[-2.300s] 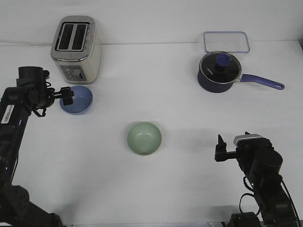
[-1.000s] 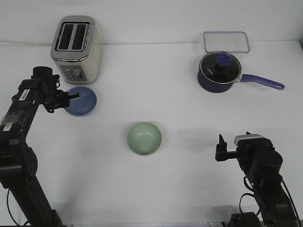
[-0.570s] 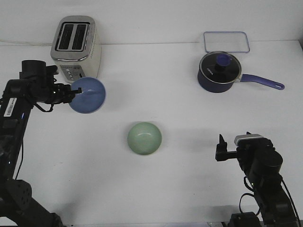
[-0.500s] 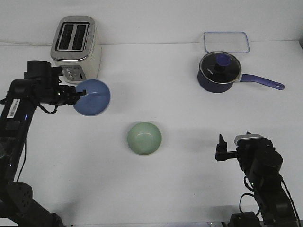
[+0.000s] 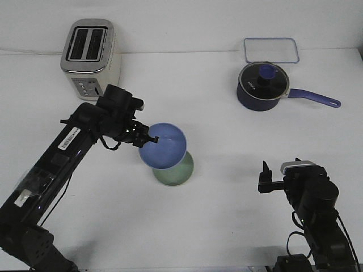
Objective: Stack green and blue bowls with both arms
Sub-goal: 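Carry the blue bowl over the green bowl and lower it inside, then open the left gripper and withdraw it toward the robot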
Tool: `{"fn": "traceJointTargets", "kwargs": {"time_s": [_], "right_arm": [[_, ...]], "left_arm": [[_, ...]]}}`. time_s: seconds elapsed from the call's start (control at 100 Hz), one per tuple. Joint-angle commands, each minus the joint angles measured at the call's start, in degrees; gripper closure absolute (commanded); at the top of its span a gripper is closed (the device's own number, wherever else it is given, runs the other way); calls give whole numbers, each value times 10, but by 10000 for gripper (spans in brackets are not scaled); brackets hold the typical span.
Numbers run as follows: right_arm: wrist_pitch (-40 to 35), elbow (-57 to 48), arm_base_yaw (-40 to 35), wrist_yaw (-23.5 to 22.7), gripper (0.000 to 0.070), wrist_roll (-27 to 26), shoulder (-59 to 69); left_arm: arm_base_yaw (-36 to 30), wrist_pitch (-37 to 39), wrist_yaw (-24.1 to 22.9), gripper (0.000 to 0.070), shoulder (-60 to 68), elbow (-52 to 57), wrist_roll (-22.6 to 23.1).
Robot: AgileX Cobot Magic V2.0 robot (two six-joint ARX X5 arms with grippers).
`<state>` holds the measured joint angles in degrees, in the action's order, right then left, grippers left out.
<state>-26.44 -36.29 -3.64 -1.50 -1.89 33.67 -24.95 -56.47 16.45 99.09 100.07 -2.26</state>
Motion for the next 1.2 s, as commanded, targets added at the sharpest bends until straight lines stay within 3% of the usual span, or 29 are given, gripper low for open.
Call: {"fn": "traceJointTargets", "kwargs": {"time_s": [0.0,0.79,1.19], "right_arm": [[7,-7,0,0,46,2,1],[7,-7,0,0,46,2,1],[7,-7,0,0,46,2,1]], "left_arm": [[-8,0,-1,693,19,10,1],[-41,-8,-1,682,110,10,8],[-43,-8,-1,387,111,10,16]]}}
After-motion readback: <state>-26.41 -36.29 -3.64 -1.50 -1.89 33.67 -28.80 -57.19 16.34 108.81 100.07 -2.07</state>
